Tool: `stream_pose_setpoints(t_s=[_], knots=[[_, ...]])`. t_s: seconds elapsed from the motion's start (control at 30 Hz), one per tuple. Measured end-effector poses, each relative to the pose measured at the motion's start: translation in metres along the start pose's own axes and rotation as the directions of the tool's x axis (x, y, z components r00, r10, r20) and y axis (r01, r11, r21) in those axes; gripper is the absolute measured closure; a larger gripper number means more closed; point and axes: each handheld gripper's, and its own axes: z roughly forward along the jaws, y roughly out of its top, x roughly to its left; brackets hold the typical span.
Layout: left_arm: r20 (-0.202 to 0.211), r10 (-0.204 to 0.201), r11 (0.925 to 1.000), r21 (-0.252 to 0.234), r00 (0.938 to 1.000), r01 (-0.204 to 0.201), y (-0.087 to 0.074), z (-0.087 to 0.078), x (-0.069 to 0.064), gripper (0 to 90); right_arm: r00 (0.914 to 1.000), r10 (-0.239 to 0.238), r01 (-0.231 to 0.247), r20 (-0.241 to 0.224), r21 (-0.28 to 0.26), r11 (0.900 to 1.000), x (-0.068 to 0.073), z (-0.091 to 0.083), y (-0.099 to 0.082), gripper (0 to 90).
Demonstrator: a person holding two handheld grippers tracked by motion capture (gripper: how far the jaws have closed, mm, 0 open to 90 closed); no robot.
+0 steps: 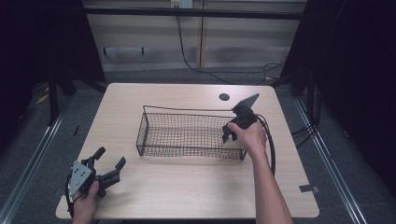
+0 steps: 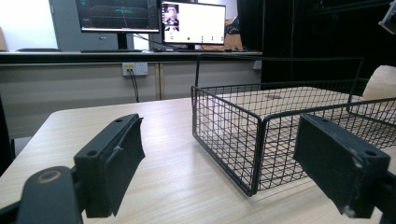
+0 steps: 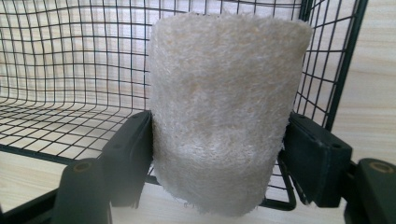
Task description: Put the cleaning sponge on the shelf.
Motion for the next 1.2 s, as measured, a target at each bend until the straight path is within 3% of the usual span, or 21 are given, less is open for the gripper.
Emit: stream_pose_setpoints(t_s=[0.57, 1.2], knots=[[0.0, 0.0, 1.0, 0.0, 1.0, 0.0, 0.0, 0.0, 0.0, 15.5, 0.9995, 0.004, -0.005, 0.03, 0.037, 0.9993, 0.005, 0.019, 0.0, 28.8], [0.0, 0.0, 1.0, 0.0, 1.0, 0.0, 0.0, 0.0, 0.0, 15.5, 0.9967, -0.031, 0.027, 0.075, 0.054, 0.9982, 0.016, 0.035, 0.003, 28.6]])
